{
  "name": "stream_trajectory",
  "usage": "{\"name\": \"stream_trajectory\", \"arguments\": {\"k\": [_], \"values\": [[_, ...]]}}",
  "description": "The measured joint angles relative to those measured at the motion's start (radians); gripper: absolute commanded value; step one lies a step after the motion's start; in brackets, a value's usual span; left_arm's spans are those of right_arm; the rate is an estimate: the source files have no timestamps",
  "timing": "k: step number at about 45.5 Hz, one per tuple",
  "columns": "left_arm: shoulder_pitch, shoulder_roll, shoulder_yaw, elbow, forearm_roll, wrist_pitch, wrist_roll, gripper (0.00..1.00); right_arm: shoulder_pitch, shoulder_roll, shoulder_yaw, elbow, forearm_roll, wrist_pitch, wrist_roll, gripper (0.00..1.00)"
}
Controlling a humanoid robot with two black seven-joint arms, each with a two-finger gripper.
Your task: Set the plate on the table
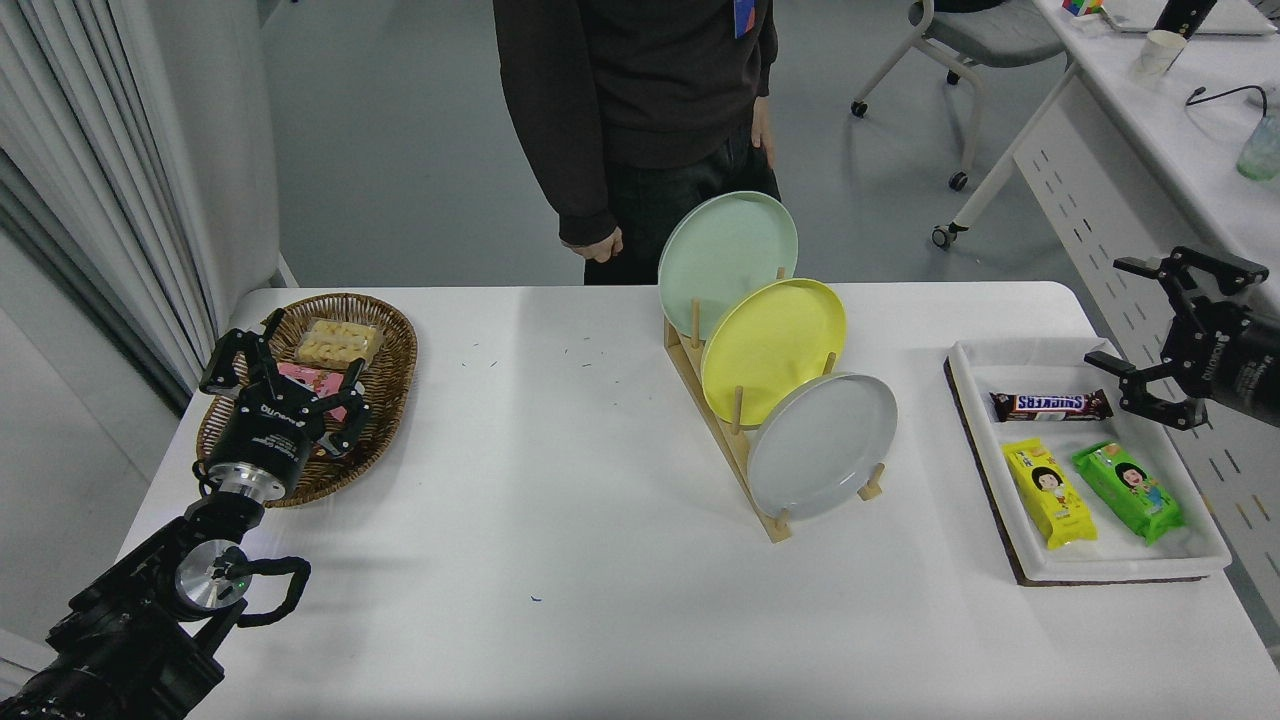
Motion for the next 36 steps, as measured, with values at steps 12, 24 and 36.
{"name": "stream_trajectory", "arguments": {"k": [12,24,36], "values": [[0.000,0.000,0.000,0.000,0.000,0.000,0.000,0.98,0.089,-0.083,-0.095,0.090,0.000,0.024,0.000,0.99],[0.000,0.000,0.000,0.000,0.000,0.000,0.000,0.98,0.129,-0.137,-0.182,0.135,0.000,0.050,0.001,0.99],[0.000,0.000,0.000,0.000,0.000,0.000,0.000,0.98,0.159,-0.123,-0.225,0.157,0.009,-0.020,-0.002,0.99]]}}
